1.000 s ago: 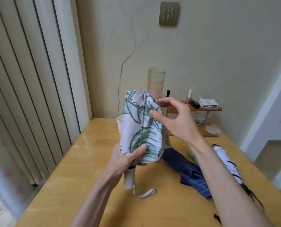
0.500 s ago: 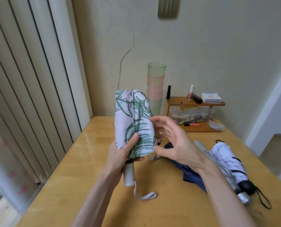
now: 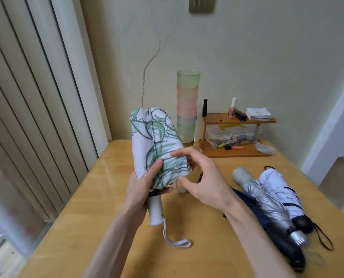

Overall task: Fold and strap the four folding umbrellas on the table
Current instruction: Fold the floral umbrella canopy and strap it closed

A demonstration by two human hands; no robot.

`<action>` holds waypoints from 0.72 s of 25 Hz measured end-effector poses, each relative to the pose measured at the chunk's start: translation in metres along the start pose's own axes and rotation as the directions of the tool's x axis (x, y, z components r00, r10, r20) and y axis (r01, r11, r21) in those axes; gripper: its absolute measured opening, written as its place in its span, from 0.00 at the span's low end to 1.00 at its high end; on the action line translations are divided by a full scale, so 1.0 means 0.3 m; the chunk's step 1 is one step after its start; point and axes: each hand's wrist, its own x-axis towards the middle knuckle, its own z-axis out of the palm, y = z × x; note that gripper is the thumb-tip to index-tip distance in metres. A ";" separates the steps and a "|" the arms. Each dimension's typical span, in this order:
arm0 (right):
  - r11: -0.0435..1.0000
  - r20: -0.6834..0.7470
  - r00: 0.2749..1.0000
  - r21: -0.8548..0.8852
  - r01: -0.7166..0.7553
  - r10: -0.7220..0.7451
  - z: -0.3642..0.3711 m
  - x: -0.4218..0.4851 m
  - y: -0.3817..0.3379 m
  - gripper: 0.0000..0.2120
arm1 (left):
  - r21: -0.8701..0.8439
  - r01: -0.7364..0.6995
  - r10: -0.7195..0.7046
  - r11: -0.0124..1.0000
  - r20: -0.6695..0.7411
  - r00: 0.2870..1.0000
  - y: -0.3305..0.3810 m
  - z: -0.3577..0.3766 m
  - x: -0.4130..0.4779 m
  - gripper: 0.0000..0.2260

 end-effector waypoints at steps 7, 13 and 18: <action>0.999 -0.227 0.974 0.048 0.014 -0.003 0.052 0.012 0.023 0.23 | 0.013 0.029 -0.028 0.999 -0.038 0.999 -0.009 0.005 0.002 0.16; 0.962 -0.614 0.768 -0.274 0.005 -0.179 0.050 0.006 0.046 0.19 | -0.004 -0.006 0.005 1.000 -0.112 0.994 -0.002 0.000 0.005 0.15; 0.990 -0.584 0.812 -0.118 -0.080 -0.005 0.083 -0.009 0.067 0.13 | 0.006 -0.026 0.026 1.000 -0.089 0.996 0.008 -0.003 0.001 0.14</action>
